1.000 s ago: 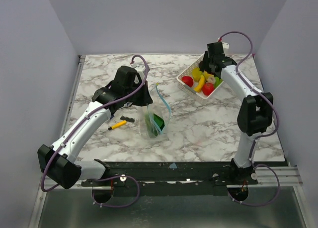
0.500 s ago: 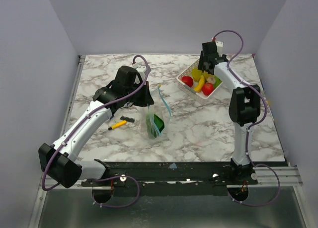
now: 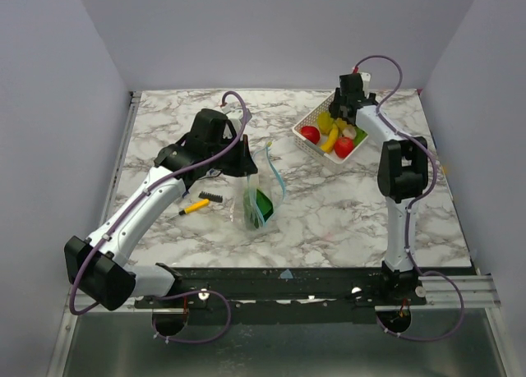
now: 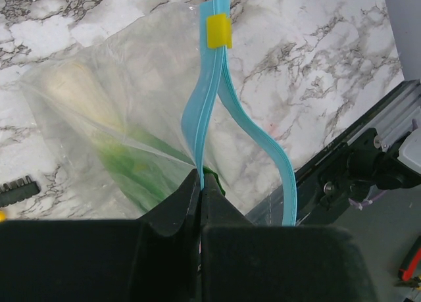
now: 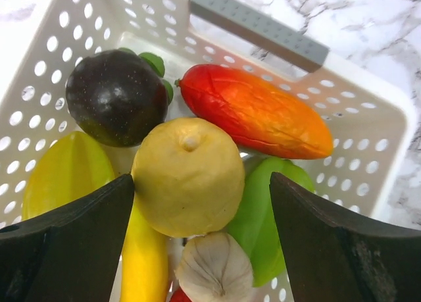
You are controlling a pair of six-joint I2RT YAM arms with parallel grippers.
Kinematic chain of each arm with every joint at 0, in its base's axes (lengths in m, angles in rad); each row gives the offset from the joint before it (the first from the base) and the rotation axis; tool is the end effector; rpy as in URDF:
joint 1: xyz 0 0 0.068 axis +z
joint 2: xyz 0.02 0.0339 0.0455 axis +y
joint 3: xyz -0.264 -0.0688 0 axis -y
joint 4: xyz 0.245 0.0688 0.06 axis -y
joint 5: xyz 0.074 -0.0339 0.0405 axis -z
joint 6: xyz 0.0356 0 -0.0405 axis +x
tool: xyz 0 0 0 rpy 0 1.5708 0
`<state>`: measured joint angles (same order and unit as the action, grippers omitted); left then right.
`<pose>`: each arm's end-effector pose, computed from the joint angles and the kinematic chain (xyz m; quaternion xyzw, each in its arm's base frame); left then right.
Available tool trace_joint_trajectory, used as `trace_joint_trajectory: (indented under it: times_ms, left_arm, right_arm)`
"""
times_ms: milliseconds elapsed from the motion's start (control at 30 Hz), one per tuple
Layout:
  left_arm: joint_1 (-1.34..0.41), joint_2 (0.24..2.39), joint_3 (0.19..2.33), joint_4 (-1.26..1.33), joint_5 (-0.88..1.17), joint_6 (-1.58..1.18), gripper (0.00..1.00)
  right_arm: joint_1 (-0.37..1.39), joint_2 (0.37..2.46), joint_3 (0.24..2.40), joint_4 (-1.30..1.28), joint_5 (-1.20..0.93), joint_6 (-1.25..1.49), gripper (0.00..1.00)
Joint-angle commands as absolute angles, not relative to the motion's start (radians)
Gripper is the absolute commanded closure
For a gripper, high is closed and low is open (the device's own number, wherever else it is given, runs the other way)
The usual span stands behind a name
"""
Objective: Place the food in the zip-top bag and seal the zipper
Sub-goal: Pick up the fake fruit from the bin.
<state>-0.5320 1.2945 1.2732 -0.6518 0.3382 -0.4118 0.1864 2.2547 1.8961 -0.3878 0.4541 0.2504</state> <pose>0.2339 -0.1514 0.3552 0.1262 0.8821 -0.3295 0.3121 0.5091 0.0801 0.2164 0.1187 0.8894 -0.1168 0.4258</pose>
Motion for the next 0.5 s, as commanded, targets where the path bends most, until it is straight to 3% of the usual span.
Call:
trace_joint_trajectory:
  times_ms: [0, 100, 233, 467]
  left_arm:
    - [-0.531, 1.294, 1.267, -0.619, 0.374, -0.411, 1.0]
    - [-0.531, 1.295, 1.266, -0.615, 0.382, -0.411, 1.0]
    - [-0.531, 1.299, 1.265, -0.616, 0.377, -0.41, 1.0]
    - [-0.531, 1.307, 1.267, -0.615, 0.389, -0.413, 1.0]
  right_arm:
    - [0.182, 2.317, 1.89, -0.346, 0.408, 0.223, 0.16]
    - [0.184, 2.322, 1.892, -0.347, 0.386, 0.225, 0.19]
    - [0.183, 2.304, 1.88, -0.348, 0.348, 0.21, 0.37]
    - [0.184, 2.195, 1.831, -0.355, 0.333, 0.193, 0.55]
